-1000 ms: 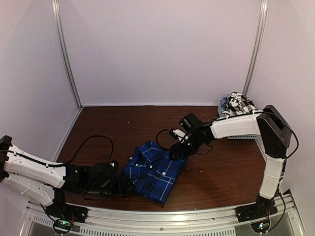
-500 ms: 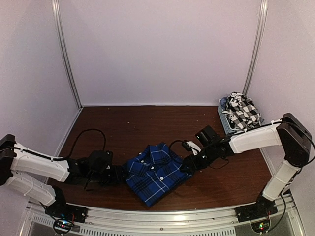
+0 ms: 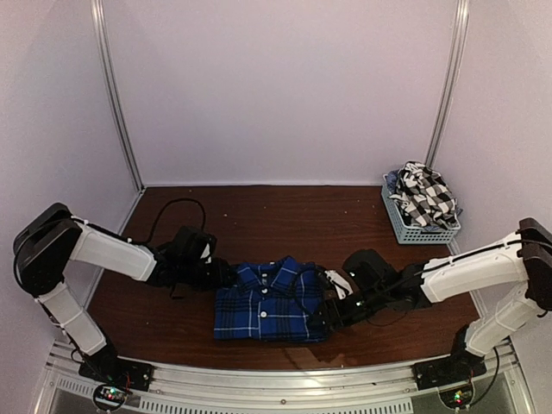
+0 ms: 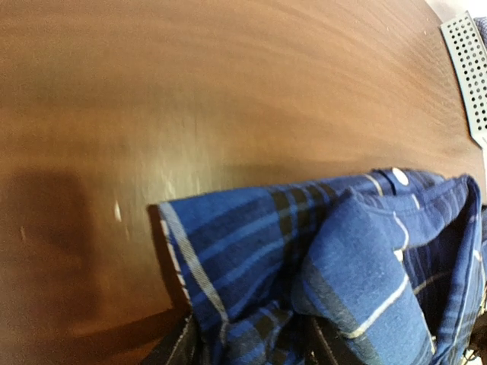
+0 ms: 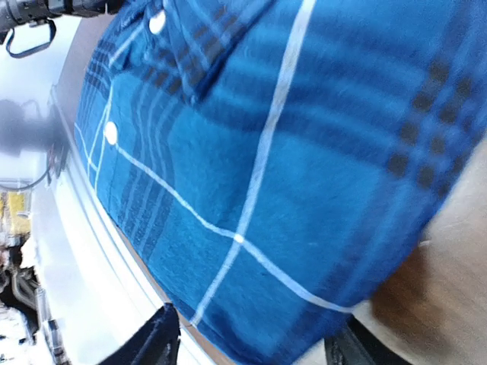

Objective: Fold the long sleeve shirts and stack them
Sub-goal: Rotate the square-folded shirt at the center of the board, then smooth out the square-folded shirt at the center of the board.

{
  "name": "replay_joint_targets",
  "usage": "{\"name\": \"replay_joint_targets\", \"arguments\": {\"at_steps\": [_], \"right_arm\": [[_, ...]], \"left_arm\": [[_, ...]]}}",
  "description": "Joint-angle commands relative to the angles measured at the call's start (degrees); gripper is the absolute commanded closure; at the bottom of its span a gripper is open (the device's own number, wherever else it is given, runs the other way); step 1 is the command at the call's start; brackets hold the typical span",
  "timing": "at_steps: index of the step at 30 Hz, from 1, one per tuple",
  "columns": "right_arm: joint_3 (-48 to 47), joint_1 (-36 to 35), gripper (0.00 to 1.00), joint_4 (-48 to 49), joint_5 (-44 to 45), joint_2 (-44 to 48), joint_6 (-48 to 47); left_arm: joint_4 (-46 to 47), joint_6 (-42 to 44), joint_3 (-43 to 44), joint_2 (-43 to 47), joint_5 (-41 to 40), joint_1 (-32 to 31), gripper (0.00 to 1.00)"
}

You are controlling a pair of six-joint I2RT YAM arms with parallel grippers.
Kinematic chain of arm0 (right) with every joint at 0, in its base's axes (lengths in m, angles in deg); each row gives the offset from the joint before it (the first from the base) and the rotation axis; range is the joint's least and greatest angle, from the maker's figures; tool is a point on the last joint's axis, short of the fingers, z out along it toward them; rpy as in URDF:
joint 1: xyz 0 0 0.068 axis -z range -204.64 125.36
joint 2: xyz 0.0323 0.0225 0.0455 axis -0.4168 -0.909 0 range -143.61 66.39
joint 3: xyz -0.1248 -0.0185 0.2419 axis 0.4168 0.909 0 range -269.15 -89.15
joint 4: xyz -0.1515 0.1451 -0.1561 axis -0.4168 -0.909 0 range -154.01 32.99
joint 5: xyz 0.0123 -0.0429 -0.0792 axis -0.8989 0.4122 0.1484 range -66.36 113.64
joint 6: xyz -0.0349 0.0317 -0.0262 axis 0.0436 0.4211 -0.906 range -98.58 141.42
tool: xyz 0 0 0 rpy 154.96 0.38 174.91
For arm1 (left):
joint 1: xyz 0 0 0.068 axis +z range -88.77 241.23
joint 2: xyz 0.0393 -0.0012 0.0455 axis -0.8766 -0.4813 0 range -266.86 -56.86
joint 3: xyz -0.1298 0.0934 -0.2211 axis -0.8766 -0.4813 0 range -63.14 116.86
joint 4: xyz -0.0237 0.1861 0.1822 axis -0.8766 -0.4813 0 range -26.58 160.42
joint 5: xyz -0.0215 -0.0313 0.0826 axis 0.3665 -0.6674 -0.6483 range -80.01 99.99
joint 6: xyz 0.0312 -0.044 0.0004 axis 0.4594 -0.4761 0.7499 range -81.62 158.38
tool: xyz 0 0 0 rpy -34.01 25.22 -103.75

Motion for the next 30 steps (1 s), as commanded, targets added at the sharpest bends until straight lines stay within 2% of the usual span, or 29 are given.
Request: {"name": "replay_joint_targets", "arguments": {"at_steps": [1,6,9,15,21,30], "right_arm": [[-3.5,0.7,0.32,-5.0,12.2,5.2,0.6],[-9.9,4.4,0.33,-7.7,16.9,4.7,-2.6],[-14.1,6.2,0.35,-7.6,14.6,1.1,-5.3],[-20.8,6.9,0.42,-6.5,8.1,-7.2,-8.2],[-20.7,7.3,0.44,-2.0,3.9,-12.3,-7.2],[-13.8,11.2,0.45,0.0,5.4,-12.9,-4.3]], "left_arm": [[-0.9,8.5,5.2,-2.3,2.5,3.3,0.53],[-5.2,12.0,8.6,-0.9,0.2,3.9,0.46],[-6.1,11.9,7.1,2.2,-1.0,3.9,0.42],[-5.0,11.3,2.7,10.6,0.3,3.9,0.39],[-0.8,10.2,-1.4,15.2,4.1,3.5,0.38],[3.7,10.0,-2.7,12.8,5.5,-1.4,0.38]]}}
